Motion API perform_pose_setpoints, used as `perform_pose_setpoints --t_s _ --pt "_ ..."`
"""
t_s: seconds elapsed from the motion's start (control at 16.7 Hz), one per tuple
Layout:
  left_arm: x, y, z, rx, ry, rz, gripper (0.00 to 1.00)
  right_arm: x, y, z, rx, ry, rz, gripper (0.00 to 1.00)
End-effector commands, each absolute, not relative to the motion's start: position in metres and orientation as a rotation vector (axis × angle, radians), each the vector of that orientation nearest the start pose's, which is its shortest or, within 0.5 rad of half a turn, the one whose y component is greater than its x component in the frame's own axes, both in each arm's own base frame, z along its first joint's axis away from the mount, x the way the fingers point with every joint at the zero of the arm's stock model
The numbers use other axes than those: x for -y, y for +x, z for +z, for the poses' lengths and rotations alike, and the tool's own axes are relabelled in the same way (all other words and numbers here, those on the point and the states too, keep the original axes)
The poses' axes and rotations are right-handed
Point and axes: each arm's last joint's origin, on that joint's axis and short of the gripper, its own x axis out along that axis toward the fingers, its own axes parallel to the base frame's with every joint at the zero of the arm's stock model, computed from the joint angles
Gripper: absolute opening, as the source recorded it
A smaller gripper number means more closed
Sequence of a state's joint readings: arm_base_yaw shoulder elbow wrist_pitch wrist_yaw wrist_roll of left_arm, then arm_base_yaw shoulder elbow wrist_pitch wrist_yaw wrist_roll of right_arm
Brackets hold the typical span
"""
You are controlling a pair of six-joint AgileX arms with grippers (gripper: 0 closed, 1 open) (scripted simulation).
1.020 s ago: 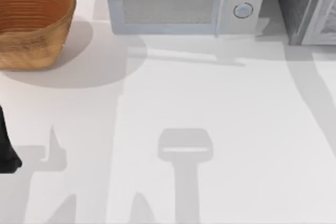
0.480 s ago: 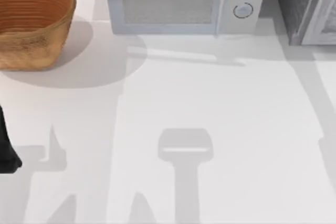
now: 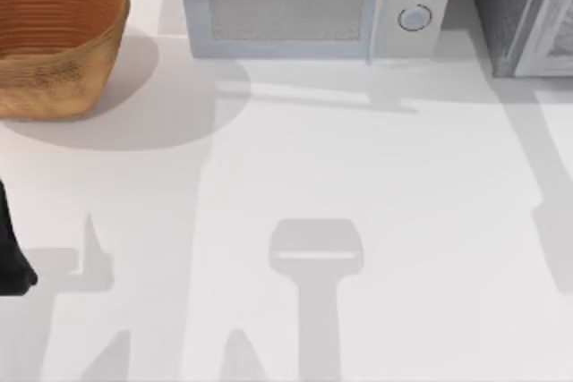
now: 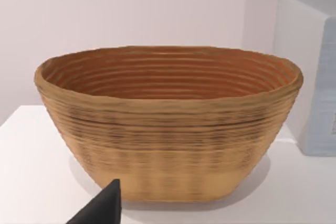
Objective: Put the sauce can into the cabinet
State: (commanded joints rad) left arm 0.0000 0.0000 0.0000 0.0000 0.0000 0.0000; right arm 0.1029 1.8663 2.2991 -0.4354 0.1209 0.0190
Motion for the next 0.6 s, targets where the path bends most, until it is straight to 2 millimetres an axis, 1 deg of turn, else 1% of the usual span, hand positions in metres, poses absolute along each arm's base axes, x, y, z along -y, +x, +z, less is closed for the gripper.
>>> perform_pose_setpoints --t_s 0.06,0.6 --pt "0.0012 0.1057 0.16 0.0 0.0 0.0 1.0 -0.0453 0.396 0.5099 -0.001 0.004 0.003 0.0" --pt "0.0012 0.1057 0.16 0.0 0.0 0.0 1.0 -0.0453 0.396 0.5099 -0.001 0.004 0.003 0.68"
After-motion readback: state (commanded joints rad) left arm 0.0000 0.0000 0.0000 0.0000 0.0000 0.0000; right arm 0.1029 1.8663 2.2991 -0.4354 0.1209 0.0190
